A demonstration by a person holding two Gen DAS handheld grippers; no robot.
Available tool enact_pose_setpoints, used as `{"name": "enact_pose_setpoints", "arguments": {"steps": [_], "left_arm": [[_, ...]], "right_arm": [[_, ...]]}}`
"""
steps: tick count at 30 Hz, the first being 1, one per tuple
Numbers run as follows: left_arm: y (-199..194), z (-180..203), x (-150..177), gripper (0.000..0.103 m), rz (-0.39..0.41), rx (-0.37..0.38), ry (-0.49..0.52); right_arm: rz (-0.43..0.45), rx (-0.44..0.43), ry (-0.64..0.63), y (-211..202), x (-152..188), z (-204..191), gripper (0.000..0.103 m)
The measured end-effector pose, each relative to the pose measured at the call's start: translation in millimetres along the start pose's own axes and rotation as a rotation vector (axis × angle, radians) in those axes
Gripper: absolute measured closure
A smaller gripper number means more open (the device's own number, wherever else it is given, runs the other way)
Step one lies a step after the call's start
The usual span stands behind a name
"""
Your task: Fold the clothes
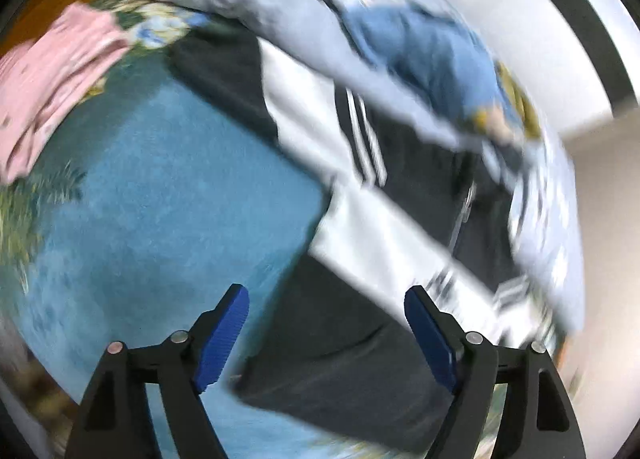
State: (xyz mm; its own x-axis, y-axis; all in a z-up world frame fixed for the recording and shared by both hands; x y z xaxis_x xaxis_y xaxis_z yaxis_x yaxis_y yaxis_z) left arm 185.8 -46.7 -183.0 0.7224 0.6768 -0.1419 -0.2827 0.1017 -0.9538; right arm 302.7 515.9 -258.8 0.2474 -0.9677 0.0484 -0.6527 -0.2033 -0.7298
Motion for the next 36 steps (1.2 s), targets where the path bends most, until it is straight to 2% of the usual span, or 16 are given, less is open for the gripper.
{"name": "enact_pose_setpoints", "arguments": {"steps": [3,5,11,17,18,20,21,25,30,32,36], "left_arm": [[-11,21,-17,0.019,0.065,0.028,-0.178],[-18,24,-18,0.019,0.076,0.026,-0.226],[-48,19,-6,0.019,0.105,-0.072,-0.180],[-66,-4,-5,0.019,0.129,-0.115,-0.233],[-68,-8,-6,0.019,0.132,-0.118,-0.240],[-73,-17,-6,0.019,0.137,-0.122,-0.251],[-75,-21,-6,0.019,0.138,-0.123,-0.256],[-71,-36,-6,0.019,0.126,-0.105,-0.276],[-61,-53,-12,0.019,0.097,-0.059,-0.269],[-54,-62,-17,0.019,0.080,-0.050,-0.245],[-43,-80,-38,0.019,0.056,-0.023,-0.206]], "right_arm": [[0.068,-0.062,0.130,3,-51,10,0.076],[0.096,-0.084,0.182,6,-81,13,0.076],[0.124,-0.101,0.245,32,-141,14,0.076],[0.127,-0.086,0.275,53,-164,15,0.077],[0.130,-0.081,0.275,55,-166,14,0.078],[0.129,-0.082,0.267,57,-168,8,0.093],[0.129,-0.079,0.254,56,-168,2,0.093],[0.142,-0.060,0.117,44,-169,-37,0.094],[0.142,-0.029,-0.227,29,-148,-133,0.094],[0.138,-0.058,-0.357,26,-123,-183,0.094],[0.117,-0.129,-0.535,37,-50,-274,0.094]]}}
Point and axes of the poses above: each gripper's, at about its wrist camera, not at the fingertips, and y roughly the way its jaws point, z to its right, x to its underside, the point moved 7 cm from there along y, roughly the way its jaws point, and after that the axes turned 10 degrees about -x, right-handed, at the moved point
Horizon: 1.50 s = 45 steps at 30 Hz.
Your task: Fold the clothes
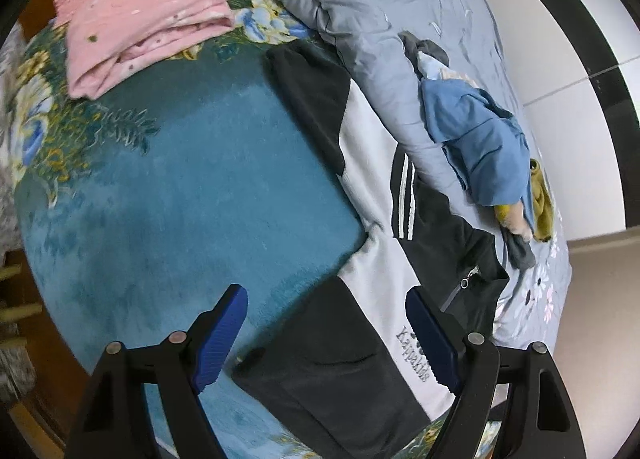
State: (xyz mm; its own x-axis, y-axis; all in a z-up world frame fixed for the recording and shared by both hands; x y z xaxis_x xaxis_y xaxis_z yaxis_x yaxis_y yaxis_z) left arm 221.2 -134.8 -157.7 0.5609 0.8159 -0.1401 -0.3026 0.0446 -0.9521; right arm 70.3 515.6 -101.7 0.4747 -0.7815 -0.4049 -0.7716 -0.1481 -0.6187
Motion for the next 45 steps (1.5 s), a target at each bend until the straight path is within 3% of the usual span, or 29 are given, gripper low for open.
{"name": "enact_pose_setpoints", "arguments": {"steps": [5,12,20,26,30,34,37,39,42,45], "left_arm": [[8,-23,-40,0.019,-0.002,0.045,0.012],[22,-76,-88,0.019,0.002,0.033,0.019],[54,-125,-109,0.019,-0.043,0.031,-0.061],[79,-138,-120,0.019,-0.073,0.031,-0.100],[90,-135,-130,0.019,-0.070,0.044,-0.118],[103,-123,-146,0.019,-0.062,0.058,-0.129],[113,-110,-161,0.018,-0.055,0.070,-0.131],[120,-101,-171,0.018,-0.051,0.078,-0.129],[132,-85,-187,0.017,-0.044,0.089,-0.105],[147,-71,-205,0.016,-0.038,0.096,-0.091]], "right_arm": [[-0.081,-0.072,-0.184,40,64,-131,0.094],[-0.285,-0.057,-0.380,149,179,-231,0.094],[-0.532,0.103,-0.511,238,319,-227,0.094],[-0.655,0.210,-0.602,275,379,-212,0.094],[-0.703,0.259,-0.672,285,403,-203,0.093],[-0.721,0.256,-0.666,287,409,-197,0.087],[-0.770,0.179,-0.618,285,414,-197,0.071],[-0.814,0.095,-0.572,282,419,-202,0.067],[-0.781,0.062,-0.580,271,410,-212,0.067],[-0.709,0.019,-0.490,251,388,-217,0.065]]}}
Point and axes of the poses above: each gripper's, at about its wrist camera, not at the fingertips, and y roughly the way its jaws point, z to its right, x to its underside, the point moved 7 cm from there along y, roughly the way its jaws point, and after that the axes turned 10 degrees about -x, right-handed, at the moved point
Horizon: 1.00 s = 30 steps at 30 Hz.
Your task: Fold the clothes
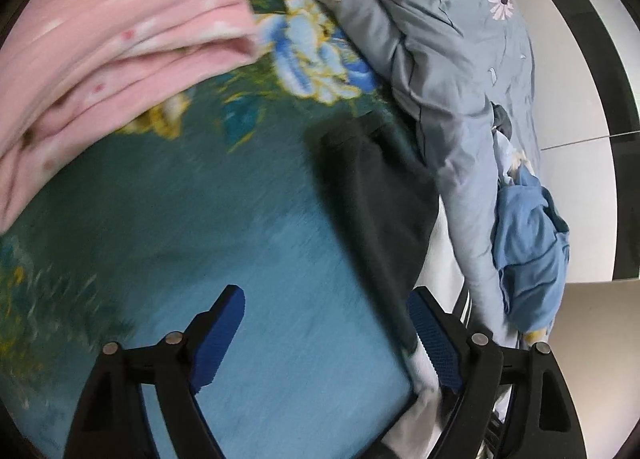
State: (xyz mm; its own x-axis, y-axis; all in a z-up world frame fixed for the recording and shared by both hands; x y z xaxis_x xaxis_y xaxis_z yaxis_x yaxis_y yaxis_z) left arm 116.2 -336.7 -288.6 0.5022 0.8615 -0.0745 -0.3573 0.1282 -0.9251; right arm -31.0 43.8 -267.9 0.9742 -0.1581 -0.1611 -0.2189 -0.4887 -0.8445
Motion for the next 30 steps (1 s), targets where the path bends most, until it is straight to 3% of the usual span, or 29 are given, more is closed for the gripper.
{"name": "enact_pose_setpoints", "arguments": {"steps": [2,11,13,15,18,20,25,30], "left_arm": [[13,8,-13,0.016,0.005,0.006,0.001],[62,15,-58,0.020,0.017,0.026,-0.091],[68,14,-64,0.031,0.011,0.037,-0.110],[73,16,-66,0.061,-0.002,0.034,-0.107],[77,20,-69,0.092,-0.019,0.027,-0.109],[69,27,-70,0.093,0.002,0.037,-0.099],[21,76,-65,0.093,0.105,0.058,0.105],[-52,145,-35,0.093,0.238,0.145,0.318]], "right_arm": [[0.018,0.009,0.017,-17,7,8,0.061],[0.064,0.071,0.085,-83,39,44,0.060],[0.058,0.093,0.104,-98,45,57,0.060],[0.060,0.110,0.127,-105,53,66,0.060],[0.073,0.123,0.170,-118,64,78,0.060],[0.085,0.121,0.186,-125,68,83,0.060],[0.098,0.112,0.191,-139,74,92,0.060],[0.114,0.080,0.205,-149,83,102,0.060]]}}
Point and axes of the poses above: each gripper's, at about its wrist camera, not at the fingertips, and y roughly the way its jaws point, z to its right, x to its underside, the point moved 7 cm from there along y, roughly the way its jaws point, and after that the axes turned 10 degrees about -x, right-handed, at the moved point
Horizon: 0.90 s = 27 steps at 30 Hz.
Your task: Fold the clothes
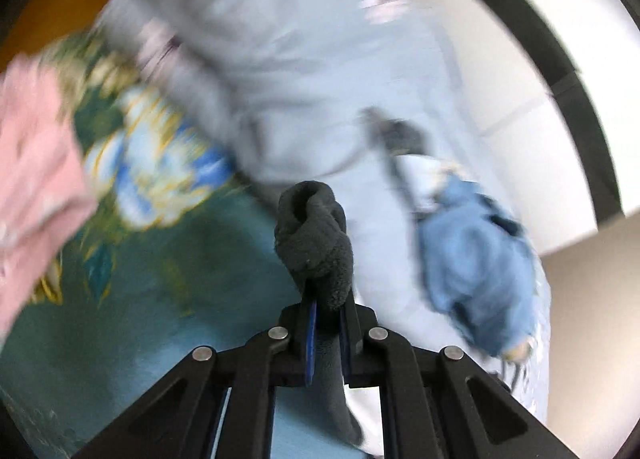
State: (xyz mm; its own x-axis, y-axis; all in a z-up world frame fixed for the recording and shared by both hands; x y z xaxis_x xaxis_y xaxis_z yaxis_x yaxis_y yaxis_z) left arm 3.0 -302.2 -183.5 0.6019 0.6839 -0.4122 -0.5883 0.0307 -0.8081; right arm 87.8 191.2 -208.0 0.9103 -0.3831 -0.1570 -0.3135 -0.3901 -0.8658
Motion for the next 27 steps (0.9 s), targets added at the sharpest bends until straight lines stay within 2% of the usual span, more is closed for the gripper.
{"name": "enact_pose_setpoints", "arguments": {"steps": [7,13,16,20,22,27], "left_arm": [[-62,140,22,0.093,0.075,0.124,0.247],[-81,267,94,0.094,0.074,0.212,0.444],[-70,322,154,0.093,0.015,0.235,0.528],[-39,368,236,0.093,-0.105,0.249,0.622],[-17,380,278,0.093,-0.165,0.217,0.698],[20,373,359,0.093,-0.318,0.142,0.782]], "right_arm": [[0.017,-0.048,0.020,-24,9,30,0.060],[0.057,-0.063,0.075,-62,7,84,0.060],[0.072,-0.058,0.112,-79,8,116,0.060],[0.086,-0.050,0.165,-95,15,153,0.060],[0.087,-0.044,0.188,-101,21,169,0.060],[0.073,-0.029,0.241,-105,38,202,0.060]]}}
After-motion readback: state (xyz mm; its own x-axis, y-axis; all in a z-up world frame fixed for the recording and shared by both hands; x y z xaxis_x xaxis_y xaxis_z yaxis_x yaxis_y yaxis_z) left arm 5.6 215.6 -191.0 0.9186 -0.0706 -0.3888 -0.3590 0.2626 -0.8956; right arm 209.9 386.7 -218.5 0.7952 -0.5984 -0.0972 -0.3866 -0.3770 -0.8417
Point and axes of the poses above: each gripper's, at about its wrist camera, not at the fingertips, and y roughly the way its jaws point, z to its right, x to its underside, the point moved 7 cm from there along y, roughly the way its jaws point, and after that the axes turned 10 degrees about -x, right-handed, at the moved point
